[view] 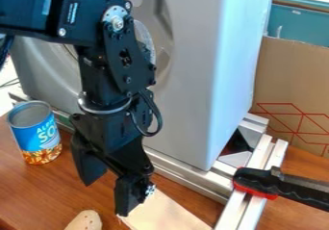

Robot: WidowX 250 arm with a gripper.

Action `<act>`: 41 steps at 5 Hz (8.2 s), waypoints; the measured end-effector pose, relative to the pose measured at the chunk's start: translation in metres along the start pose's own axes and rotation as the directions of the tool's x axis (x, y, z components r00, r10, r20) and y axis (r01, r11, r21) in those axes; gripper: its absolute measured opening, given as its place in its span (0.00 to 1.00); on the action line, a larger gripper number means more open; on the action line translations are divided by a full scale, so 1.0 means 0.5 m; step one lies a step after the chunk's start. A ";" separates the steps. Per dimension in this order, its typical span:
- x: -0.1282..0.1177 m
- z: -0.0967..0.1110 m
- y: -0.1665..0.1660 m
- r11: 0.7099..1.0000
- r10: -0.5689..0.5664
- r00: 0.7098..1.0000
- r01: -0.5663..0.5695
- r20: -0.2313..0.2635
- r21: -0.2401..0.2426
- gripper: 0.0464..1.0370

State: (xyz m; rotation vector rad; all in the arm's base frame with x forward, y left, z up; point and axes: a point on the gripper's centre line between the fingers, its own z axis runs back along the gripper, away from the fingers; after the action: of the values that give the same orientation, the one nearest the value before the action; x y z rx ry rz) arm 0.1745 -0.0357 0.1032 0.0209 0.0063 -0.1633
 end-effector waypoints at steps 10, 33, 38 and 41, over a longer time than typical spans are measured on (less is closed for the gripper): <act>-0.053 -0.181 0.108 0.996 -0.066 0.997 0.064 -0.036 -0.054 0.96; 0.297 -0.021 0.429 0.825 0.472 0.850 -0.520 0.234 0.224 0.97; 0.088 0.048 0.381 0.878 0.390 0.876 -0.446 0.283 0.172 0.96; -0.021 0.011 0.295 0.938 0.310 0.932 -0.331 0.188 0.097 0.96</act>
State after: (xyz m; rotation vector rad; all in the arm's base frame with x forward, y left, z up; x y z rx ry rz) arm 0.1880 0.1113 0.1116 0.1353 -0.1778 0.1639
